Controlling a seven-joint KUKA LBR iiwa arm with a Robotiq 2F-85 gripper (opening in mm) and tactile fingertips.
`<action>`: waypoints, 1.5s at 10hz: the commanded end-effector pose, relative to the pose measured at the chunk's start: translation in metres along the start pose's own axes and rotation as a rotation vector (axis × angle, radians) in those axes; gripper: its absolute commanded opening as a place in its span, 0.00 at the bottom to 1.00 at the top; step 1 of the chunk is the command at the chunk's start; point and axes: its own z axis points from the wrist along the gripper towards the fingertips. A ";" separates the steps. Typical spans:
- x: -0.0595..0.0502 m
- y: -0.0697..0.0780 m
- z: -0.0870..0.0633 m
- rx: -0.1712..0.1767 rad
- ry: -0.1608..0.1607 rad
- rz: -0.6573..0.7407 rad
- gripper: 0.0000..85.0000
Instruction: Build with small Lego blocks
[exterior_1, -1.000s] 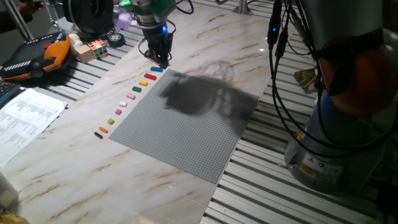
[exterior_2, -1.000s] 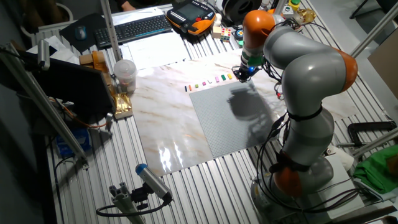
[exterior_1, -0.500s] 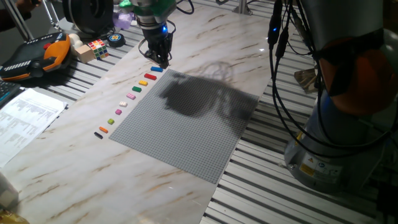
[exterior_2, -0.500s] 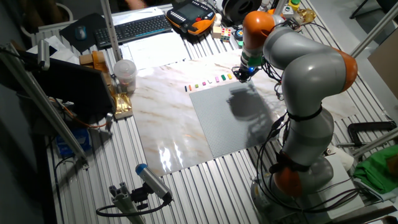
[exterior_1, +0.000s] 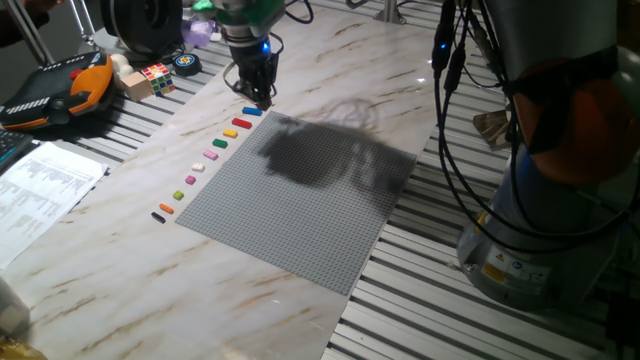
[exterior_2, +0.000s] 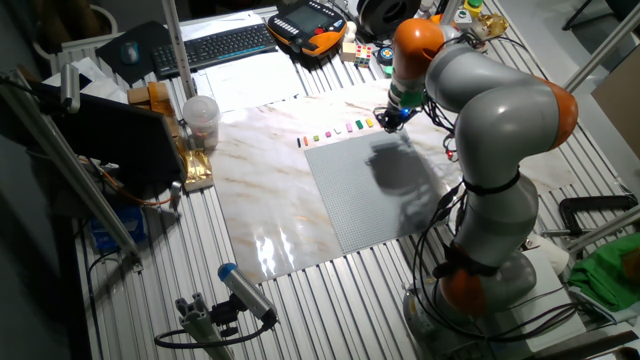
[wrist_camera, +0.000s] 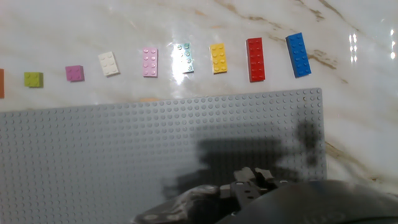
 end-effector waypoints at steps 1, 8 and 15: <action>0.000 0.000 0.000 -0.002 -0.001 -0.005 0.01; -0.012 -0.017 0.009 0.008 -0.015 -0.064 0.01; -0.032 -0.039 0.041 -0.035 -0.042 -0.084 0.01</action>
